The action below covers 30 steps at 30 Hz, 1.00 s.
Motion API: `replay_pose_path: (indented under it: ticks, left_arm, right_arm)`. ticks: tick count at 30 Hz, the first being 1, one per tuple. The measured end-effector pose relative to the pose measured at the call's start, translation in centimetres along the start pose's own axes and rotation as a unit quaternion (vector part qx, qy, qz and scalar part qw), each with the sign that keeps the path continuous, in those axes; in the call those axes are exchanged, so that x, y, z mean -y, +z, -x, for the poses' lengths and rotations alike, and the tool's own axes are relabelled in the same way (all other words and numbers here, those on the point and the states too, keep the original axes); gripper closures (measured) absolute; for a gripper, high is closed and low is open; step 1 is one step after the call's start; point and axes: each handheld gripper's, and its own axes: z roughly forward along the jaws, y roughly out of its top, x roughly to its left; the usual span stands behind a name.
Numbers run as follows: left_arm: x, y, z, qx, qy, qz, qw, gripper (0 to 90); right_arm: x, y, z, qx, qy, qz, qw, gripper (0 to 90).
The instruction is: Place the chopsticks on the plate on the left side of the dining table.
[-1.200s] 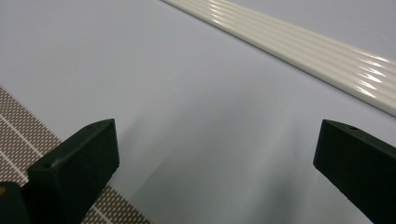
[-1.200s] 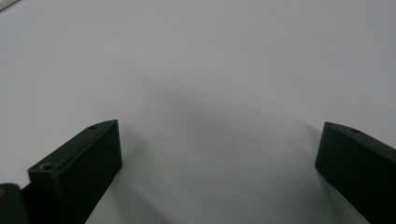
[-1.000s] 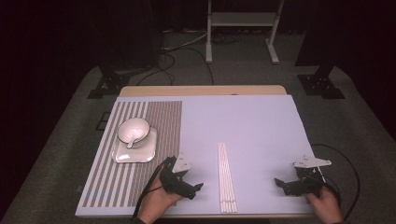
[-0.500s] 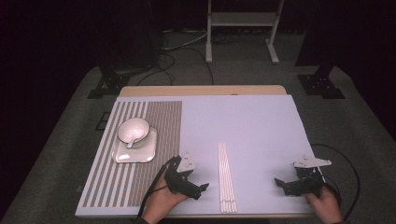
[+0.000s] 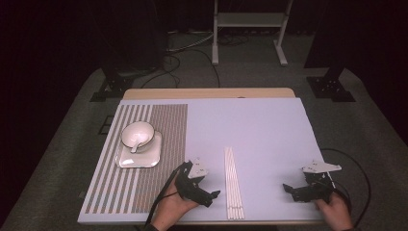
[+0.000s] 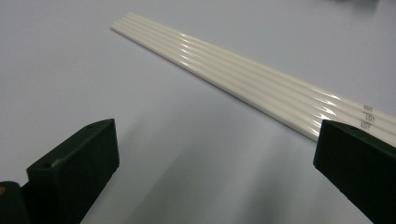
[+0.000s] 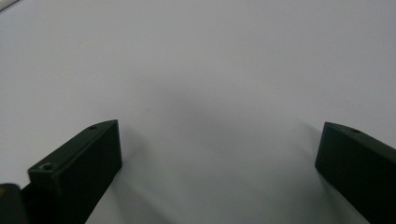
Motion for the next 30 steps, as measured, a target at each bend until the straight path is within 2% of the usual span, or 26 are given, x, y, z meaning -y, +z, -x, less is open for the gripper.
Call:
replay_pose_path:
  ticks: [30]
  left_arm:
    - [-1.0,2.1,1.3,0.013,0.01,-0.001,0.9999,0.0]
  right_arm:
    - [0.0,0.0,0.0,0.0,0.0,0.0,1.0,0.0]
